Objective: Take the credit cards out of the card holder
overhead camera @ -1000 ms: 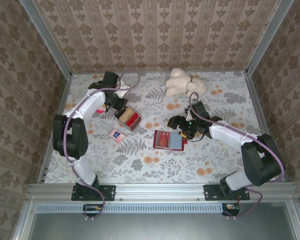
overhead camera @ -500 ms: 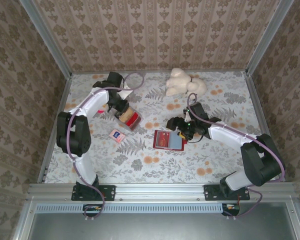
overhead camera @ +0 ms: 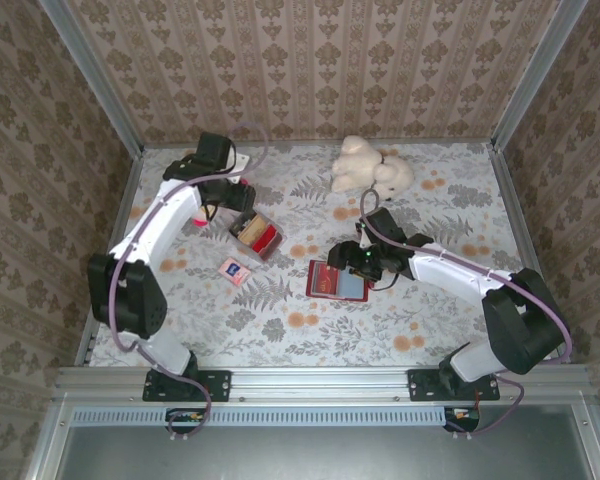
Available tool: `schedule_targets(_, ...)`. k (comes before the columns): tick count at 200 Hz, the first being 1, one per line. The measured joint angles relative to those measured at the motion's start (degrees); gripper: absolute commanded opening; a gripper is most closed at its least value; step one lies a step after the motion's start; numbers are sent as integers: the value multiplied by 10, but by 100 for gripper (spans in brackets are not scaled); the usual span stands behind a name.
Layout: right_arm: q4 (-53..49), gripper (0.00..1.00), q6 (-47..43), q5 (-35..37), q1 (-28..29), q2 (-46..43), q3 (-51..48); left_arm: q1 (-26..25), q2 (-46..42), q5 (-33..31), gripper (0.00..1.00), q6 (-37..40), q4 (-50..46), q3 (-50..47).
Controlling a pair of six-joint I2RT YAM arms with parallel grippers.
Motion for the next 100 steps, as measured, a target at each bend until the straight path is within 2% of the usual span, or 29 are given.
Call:
schedule_targets(31,-5,44,-15,12,15,23,18,-37,-61,8,48,-85,34,-73)
schedule_targets(72,13,39,-14,-5,15,61,18,-107,-120,12,47,-178,82,-175)
schedule_targets(100,29,31,-11,-9,12,72,15,-150,-141,17,44,-241,122,-230)
